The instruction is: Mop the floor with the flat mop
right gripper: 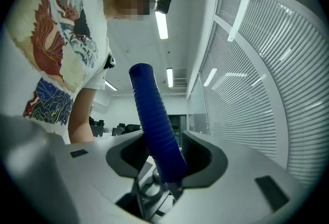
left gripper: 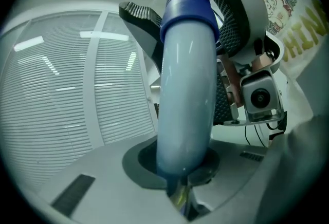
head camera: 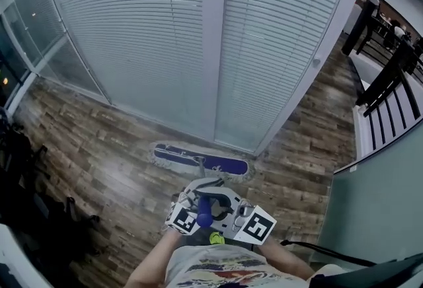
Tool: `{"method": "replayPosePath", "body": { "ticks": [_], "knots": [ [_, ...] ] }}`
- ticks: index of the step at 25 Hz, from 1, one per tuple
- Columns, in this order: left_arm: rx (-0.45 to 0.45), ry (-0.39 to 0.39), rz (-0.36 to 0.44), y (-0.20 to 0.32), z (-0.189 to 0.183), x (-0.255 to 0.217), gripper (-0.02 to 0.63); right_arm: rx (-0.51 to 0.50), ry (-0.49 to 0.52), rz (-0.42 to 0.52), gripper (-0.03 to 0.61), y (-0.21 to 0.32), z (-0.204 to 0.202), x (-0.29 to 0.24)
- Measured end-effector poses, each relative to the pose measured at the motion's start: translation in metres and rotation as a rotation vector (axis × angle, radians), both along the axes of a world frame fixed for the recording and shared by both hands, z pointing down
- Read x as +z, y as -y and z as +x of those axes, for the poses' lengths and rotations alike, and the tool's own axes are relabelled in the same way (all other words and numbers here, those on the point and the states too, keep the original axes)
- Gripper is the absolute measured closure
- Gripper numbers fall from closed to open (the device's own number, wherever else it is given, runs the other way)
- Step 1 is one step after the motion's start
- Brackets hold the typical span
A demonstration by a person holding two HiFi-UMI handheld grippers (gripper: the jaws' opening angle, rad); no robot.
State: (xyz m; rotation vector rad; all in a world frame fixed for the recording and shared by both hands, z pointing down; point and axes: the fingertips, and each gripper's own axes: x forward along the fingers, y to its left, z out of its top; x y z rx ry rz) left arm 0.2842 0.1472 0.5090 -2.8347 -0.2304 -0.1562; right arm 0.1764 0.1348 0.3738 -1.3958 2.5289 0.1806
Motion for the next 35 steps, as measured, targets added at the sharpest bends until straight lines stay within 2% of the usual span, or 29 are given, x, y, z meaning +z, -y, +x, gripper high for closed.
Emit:
{"method": "replayPosePath", "body": {
  "ticks": [4,7,10,13,16,21,23,26,29,33,35],
  "knots": [
    [-0.001,-0.019,0.017,0.039,0.014,-0.010,0.596,0.010,-0.004,0.023,0.405,0.041,0.010,-0.011],
    [0.000,-0.014,0.003,0.073,0.018,0.001,0.603,0.009,-0.013,0.032,0.416,0.076,0.011,-0.021],
    [0.036,0.013,-0.001,0.094,0.020,0.016,0.603,0.006,-0.014,0.013,0.417,0.102,0.011,-0.025],
    [0.065,0.025,-0.020,0.118,0.023,0.006,0.601,0.012,-0.010,-0.014,0.417,0.130,0.014,-0.030],
    [0.101,0.011,-0.074,0.134,0.021,0.001,0.600,0.028,-0.017,-0.032,0.419,0.150,0.018,-0.034],
    [0.198,-0.022,-0.077,0.140,0.019,-0.024,0.572,0.048,-0.023,-0.053,0.420,0.160,0.033,-0.036],
    [0.223,-0.062,-0.071,0.131,0.006,-0.045,0.556,0.069,-0.037,-0.056,0.420,0.153,0.034,-0.037],
    [0.252,-0.082,-0.046,0.102,-0.023,-0.068,0.521,0.089,-0.129,-0.099,0.433,0.128,0.014,-0.031],
    [0.280,-0.022,-0.023,0.065,-0.036,-0.064,0.531,0.097,-0.183,-0.136,0.442,0.096,-0.006,-0.020],
    [0.259,0.038,0.016,-0.003,-0.061,-0.040,0.532,0.117,-0.139,-0.127,0.440,0.025,-0.035,-0.003],
    [0.247,0.082,0.024,-0.043,-0.083,-0.020,0.532,0.087,-0.232,-0.250,0.433,-0.023,-0.058,0.037]
  ]
}}
